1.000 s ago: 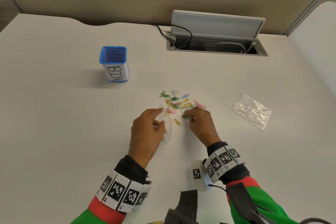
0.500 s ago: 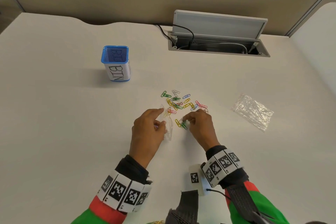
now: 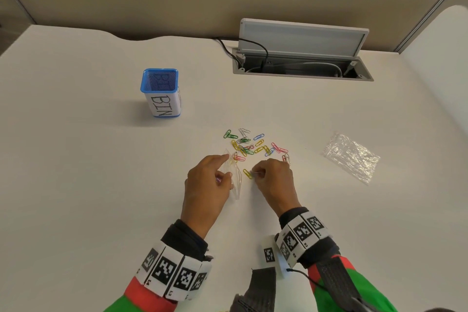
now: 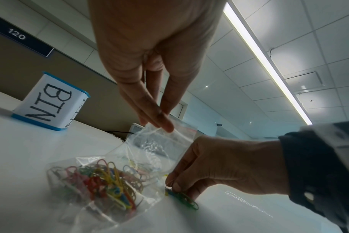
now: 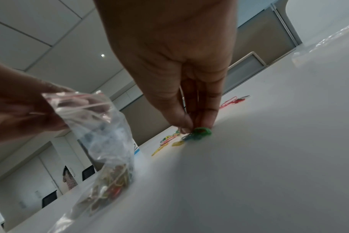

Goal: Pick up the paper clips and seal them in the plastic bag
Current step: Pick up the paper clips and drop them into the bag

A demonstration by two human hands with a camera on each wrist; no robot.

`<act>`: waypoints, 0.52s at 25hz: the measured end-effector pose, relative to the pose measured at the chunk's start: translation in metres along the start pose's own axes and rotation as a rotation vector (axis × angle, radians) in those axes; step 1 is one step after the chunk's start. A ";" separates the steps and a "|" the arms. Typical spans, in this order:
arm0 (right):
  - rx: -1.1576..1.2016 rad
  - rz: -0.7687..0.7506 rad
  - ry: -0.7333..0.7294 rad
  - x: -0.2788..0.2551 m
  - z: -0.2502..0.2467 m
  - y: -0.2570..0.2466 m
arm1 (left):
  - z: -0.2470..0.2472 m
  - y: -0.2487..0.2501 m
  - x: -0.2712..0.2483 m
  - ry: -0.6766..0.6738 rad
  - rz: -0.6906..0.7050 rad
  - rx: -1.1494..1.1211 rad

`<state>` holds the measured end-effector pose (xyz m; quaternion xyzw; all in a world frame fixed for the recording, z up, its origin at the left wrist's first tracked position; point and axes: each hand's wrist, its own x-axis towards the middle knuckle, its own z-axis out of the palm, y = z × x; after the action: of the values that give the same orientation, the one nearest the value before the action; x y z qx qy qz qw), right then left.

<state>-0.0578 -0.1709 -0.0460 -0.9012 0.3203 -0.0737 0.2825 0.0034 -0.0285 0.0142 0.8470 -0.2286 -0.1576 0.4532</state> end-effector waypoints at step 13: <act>0.069 0.159 -0.113 -0.015 -0.020 0.009 | 0.002 0.001 -0.001 -0.024 0.019 0.009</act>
<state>-0.0812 -0.1766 -0.0338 -0.8654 0.3715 -0.0110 0.3360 0.0017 -0.0296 0.0142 0.8451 -0.2426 -0.1624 0.4479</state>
